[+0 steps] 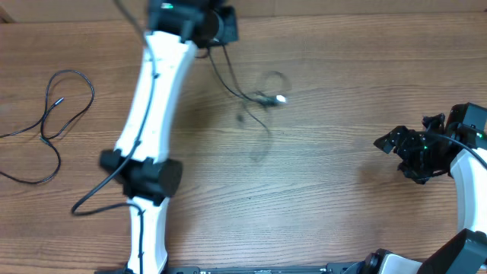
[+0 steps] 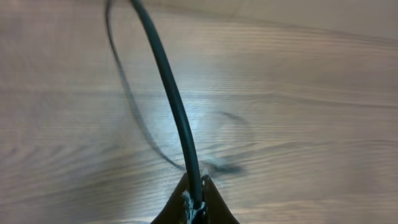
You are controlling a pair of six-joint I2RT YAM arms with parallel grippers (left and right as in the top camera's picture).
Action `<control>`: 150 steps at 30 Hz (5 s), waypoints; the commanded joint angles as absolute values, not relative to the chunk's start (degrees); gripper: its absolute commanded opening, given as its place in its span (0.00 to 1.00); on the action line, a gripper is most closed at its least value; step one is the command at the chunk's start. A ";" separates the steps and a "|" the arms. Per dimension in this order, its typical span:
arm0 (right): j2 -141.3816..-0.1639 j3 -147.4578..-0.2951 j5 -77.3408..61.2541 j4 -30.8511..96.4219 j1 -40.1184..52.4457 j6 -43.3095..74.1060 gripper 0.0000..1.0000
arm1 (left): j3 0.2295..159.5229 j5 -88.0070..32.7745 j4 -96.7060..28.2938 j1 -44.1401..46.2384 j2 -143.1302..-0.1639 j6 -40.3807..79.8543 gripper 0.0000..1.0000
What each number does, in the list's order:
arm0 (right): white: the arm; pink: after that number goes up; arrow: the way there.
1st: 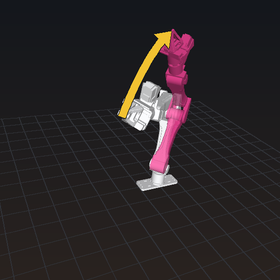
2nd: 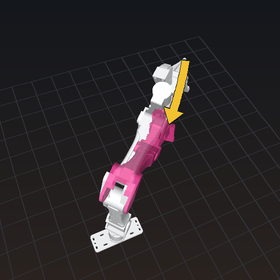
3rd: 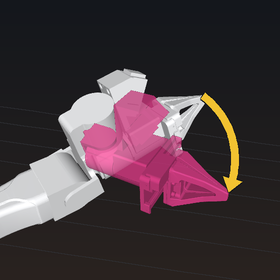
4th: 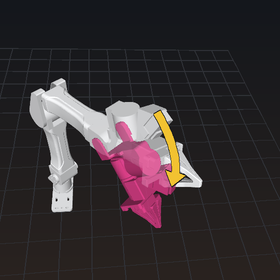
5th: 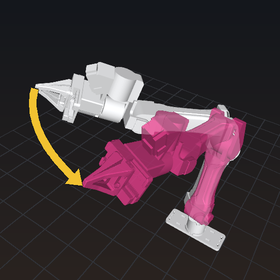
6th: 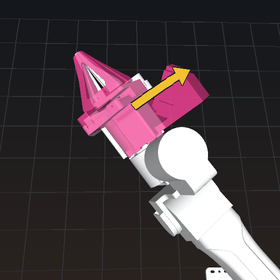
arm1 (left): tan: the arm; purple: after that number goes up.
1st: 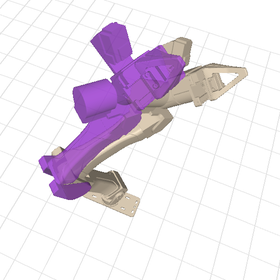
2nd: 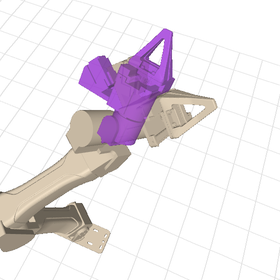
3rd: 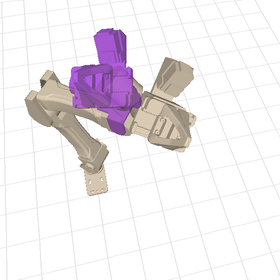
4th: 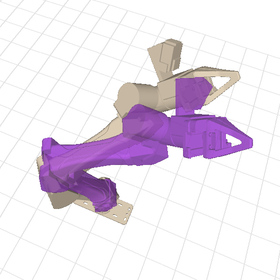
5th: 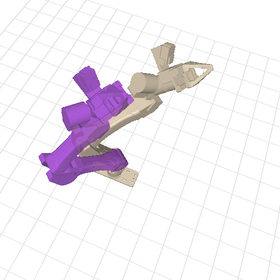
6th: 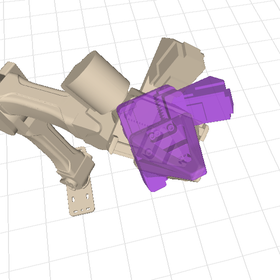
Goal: Untangle cables
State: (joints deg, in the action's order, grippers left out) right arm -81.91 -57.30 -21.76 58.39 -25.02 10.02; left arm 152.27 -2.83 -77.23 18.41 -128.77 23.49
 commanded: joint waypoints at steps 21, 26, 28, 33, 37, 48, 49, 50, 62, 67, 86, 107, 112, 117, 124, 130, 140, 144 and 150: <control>-80.75 -57.82 -33.45 47.75 1.02 4.01 0.83 | 154.41 -22.44 -71.13 19.94 -108.62 7.60 0.04; -80.75 -57.82 -30.74 45.67 5.65 4.67 0.83 | 154.39 -15.62 -72.93 19.86 -108.62 7.42 0.04; -80.75 -57.82 -30.72 45.63 6.00 4.64 0.83 | 154.39 -13.93 -74.00 19.86 -108.62 6.24 0.04; -80.75 -57.82 -30.72 45.98 6.00 4.67 0.83 | 154.21 2.61 -79.11 19.86 -108.66 4.93 0.04; -80.75 -57.82 -30.72 46.37 6.00 4.64 0.83 | 153.91 9.37 -80.68 19.86 -108.68 4.99 0.06; -80.75 -57.82 -30.70 46.70 6.00 4.64 0.82 | 153.91 8.95 -85.58 19.86 -108.71 5.15 0.67; -80.75 -57.82 -30.70 46.70 6.00 4.64 0.82 | 153.91 8.93 -86.04 19.86 -108.75 5.17 0.67; -80.75 -57.82 -30.70 46.70 6.00 4.64 0.82 | 153.84 8.93 -87.29 19.86 -108.90 5.34 0.67; -80.75 -57.82 -30.68 47.00 6.00 4.64 0.82 | 152.07 10.07 -96.82 19.90 -112.97 7.94 0.55; -80.75 -57.82 -30.02 47.46 6.00 4.64 0.82 | 149.27 8.73 -96.82 19.90 -110.78 8.27 0.59; -80.75 -57.82 -29.41 48.29 6.00 4.62 0.84 | 100.31 5.98 -81.30 19.90 -87.37 21.04 1.00; -80.75 -57.82 -29.41 48.73 6.00 4.62 0.83 | 86.17 -16.29 -52.40 22.72 -114.61 11.09 0.80; -80.75 -57.82 -29.41 48.75 6.00 4.62 0.83 | 86.17 -23.81 -49.58 23.90 -119.09 11.14 0.69; -80.75 -57.82 -29.39 49.67 6.00 4.60 0.83 | 86.17 -23.64 -47.29 24.49 -122.58 11.38 0.46; -80.75 -57.82 -29.39 49.67 6.00 4.60 0.83 | 88.33 -26.79 -47.31 24.05 -122.76 11.31 0.04; -80.75 -57.82 -29.36 49.82 6.00 4.60 0.83 | 96.77 -26.28 -52.90 22.44 -122.76 8.60 0.23; -80.75 -57.82 -29.39 49.80 6.00 4.60 0.83 | 103.26 -10.07 -58.57 21.67 -123.74 10.83 0.63; -80.75 -57.82 -29.39 49.80 6.00 4.60 0.83 | 103.15 -10.22 -60.62 22.63 -126.52 14.48 0.56; -80.75 -57.82 -29.39 49.82 6.00 4.60 0.83 | 103.13 -16.93 -60.86 24.56 -131.61 14.59 0.55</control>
State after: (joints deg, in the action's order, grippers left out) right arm -81.91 -57.30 -29.58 49.98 6.00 4.51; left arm 102.39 -12.36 -60.64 23.03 -128.27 13.41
